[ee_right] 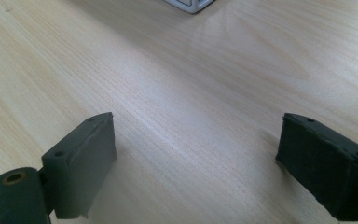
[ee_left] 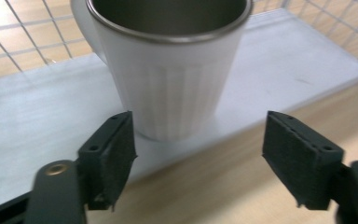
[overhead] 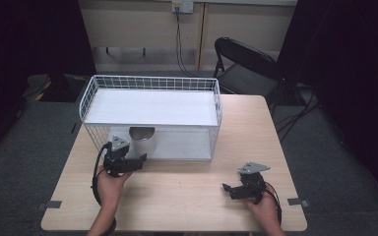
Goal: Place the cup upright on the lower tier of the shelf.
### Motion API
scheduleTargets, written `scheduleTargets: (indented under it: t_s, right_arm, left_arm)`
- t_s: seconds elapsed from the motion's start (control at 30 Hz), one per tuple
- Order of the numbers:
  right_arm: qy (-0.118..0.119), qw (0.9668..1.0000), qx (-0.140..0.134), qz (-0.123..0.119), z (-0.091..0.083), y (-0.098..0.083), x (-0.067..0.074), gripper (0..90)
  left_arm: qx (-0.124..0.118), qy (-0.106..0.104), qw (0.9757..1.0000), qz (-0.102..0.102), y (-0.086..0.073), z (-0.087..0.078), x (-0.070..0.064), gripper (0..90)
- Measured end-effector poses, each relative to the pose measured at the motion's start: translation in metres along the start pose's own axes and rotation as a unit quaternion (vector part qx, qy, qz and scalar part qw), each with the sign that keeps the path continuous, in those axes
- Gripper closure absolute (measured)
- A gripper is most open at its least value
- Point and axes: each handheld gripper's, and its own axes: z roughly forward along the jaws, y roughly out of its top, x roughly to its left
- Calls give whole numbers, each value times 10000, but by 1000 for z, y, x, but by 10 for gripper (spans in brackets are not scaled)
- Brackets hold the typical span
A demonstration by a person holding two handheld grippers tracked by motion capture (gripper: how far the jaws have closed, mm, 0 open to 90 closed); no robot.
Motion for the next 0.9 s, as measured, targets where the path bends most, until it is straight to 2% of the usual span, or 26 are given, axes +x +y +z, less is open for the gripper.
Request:
scheduleTargets:
  t_s: [0.1, 0.3, 0.43, 0.57, 0.8, 0.9]
  right_arm:
    - [-1, 10000, -1, -2, 0, 0, 0, 106]
    - [27, 10000, 12, -11, -1, -1, 0, 105]
    - [29, 10000, 11, -18, -1, -1, 0, 105]
    - [30, 10000, 9, -17, -2, -1, 0, 105]
    - [25, 10000, 8, -20, -2, -1, 0, 105]
    - [26, 10000, 9, -22, -2, -1, 0, 105]
  left_arm:
    - [-49, -147, 9999, -59, -4, -7, 1, 228]
    - [-65, -353, 9993, 44, -14, -21, 5, 213]
    - [25, -342, 9992, 221, -22, -26, 3, 214]
    - [74, -412, 9989, 212, -31, -29, 5, 216]
    - [220, -478, 9980, 336, -48, -32, 7, 213]
    - [271, -510, 9979, 307, -55, -31, 7, 208]
